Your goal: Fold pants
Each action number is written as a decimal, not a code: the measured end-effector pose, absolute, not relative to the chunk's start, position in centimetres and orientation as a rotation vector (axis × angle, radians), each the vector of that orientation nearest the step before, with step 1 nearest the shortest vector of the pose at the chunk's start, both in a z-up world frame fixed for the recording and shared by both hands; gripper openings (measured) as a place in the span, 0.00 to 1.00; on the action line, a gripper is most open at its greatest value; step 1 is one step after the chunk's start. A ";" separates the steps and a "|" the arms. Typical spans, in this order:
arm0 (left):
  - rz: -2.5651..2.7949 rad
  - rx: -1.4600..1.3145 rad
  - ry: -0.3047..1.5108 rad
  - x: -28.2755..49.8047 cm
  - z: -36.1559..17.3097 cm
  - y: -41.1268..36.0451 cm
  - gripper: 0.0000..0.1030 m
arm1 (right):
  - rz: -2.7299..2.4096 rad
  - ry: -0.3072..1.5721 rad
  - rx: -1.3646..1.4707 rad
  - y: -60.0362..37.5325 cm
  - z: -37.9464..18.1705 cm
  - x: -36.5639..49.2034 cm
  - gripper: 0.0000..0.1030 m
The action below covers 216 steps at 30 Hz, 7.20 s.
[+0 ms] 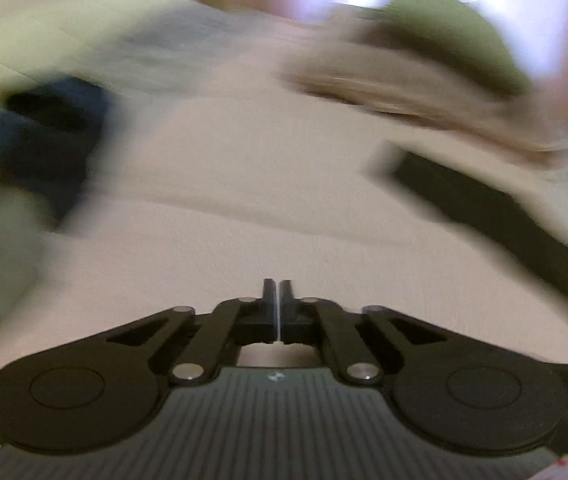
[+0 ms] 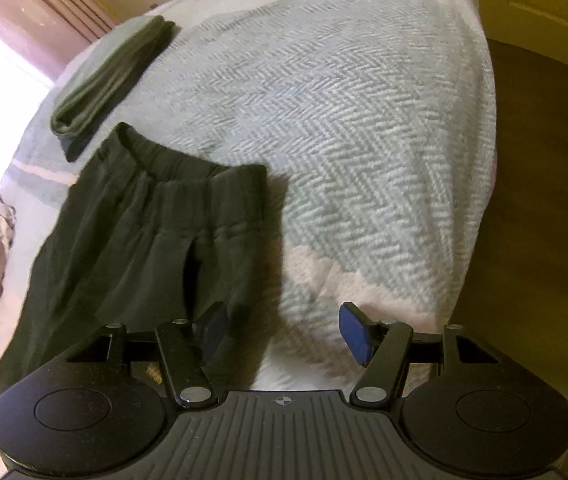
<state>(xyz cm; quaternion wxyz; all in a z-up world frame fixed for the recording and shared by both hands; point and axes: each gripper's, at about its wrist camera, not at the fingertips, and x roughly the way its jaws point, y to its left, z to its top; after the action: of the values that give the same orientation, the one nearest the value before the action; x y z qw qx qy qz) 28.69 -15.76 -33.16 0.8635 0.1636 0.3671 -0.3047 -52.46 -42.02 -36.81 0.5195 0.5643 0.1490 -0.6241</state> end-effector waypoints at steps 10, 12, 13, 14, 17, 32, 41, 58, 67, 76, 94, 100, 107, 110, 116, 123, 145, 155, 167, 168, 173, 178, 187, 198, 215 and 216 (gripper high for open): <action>-0.688 0.245 1.145 27.2 -38.1 -14.0 0.48 | -1.473 0.327 1.301 -43.0 -36.8 -52.9 0.59; -0.695 0.179 1.220 24.6 -37.8 -12.6 0.55 | -1.476 0.319 1.316 -43.5 -37.0 -53.2 0.59; -0.691 0.154 1.250 23.8 -37.8 -12.0 0.58 | -1.471 0.316 1.320 -43.7 -37.1 -53.3 0.59; -0.688 0.118 1.274 22.9 -38.0 -11.4 0.59 | -1.463 0.312 1.323 -43.9 -37.2 -53.2 0.59; -0.636 -0.016 1.339 21.6 -39.2 -10.0 0.62 | -1.437 0.313 1.340 -44.2 -37.7 -53.1 0.59; -0.593 -0.034 1.181 21.4 -37.6 -12.2 0.03 | -1.356 0.187 1.362 -46.6 -39.9 -55.1 0.51; -0.670 0.226 1.103 20.7 -35.6 -12.6 0.05 | -1.270 0.101 1.282 -42.7 -35.9 -56.9 0.03; -0.498 0.477 1.003 19.0 -36.6 -12.7 0.30 | -1.453 0.714 0.690 -45.2 -32.6 -46.2 0.44; -0.582 0.611 1.001 15.4 -39.8 -15.2 0.45 | -1.211 0.845 0.825 -45.1 -39.0 -47.1 0.39; -0.492 0.651 1.092 13.4 -33.6 -12.9 0.52 | -1.179 1.011 0.942 -45.3 -34.3 -45.9 0.37; -0.902 0.672 0.980 7.6 -17.9 -9.0 0.66 | -0.991 0.895 0.854 -25.2 -21.0 -34.4 0.37; -0.976 0.634 0.934 5.8 -12.3 -4.5 0.67 | -0.970 0.886 0.797 -20.4 -16.8 -32.2 0.37; -1.014 0.615 0.874 3.7 -9.5 -1.3 0.71 | -0.919 0.880 0.709 -16.8 -13.7 -30.8 0.37; -1.031 0.609 0.869 2.9 -9.1 -0.7 0.71 | -0.910 0.885 0.692 -15.7 -13.7 -30.9 0.37; -1.063 0.622 0.846 1.7 -8.6 -0.3 0.71 | -0.925 0.875 0.720 -13.8 -13.8 -32.1 0.37; -1.093 0.644 0.822 0.7 -8.4 -0.2 0.71 | -0.939 0.873 0.734 -12.7 -13.7 -33.1 0.37; -1.104 0.646 0.858 0.6 -9.4 0.1 0.72 | -0.941 0.883 0.759 -11.7 -14.5 -33.1 0.37; -1.116 0.640 0.862 1.0 -9.7 -0.5 0.72 | -0.947 0.886 0.756 -11.8 -14.5 -32.2 0.37; -1.115 0.646 0.877 1.6 -10.5 -2.9 0.72 | -0.947 0.896 0.741 -13.9 -14.7 -30.9 0.37; -1.115 0.649 0.878 1.7 -10.6 -3.2 0.72 | -0.946 0.899 0.742 -14.3 -14.8 -30.8 0.37; -1.115 0.675 0.889 1.6 -11.3 -6.0 0.72 | -0.939 0.921 0.754 -17.0 -15.6 -30.6 0.37; -1.088 0.689 0.918 1.8 -12.5 -9.8 0.72 | -0.913 0.948 0.770 -21.4 -16.9 -30.3 0.37; -1.053 0.710 0.920 2.3 -15.4 -20.2 0.73 | -0.874 0.962 0.764 -34.3 -19.7 -31.1 0.37; -1.101 0.742 0.951 1.8 -23.0 -33.2 0.73 | -0.881 0.996 0.703 -51.4 -25.2 -34.0 0.37; -1.625 0.943 0.590 5.5 -36.0 -62.2 0.67 | -0.585 0.968 0.444 -74.2 -37.2 -27.2 0.37; -1.638 0.966 0.577 6.0 -36.7 -63.4 0.66 | -0.558 0.982 0.434 -75.2 -37.9 -26.6 0.37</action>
<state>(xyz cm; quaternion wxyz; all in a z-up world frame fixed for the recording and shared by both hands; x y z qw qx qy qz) 6.01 -63.36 -36.70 0.5457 0.4075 0.2433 -0.6906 -26.61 -75.20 -37.94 0.8227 0.2038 0.4615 -0.2621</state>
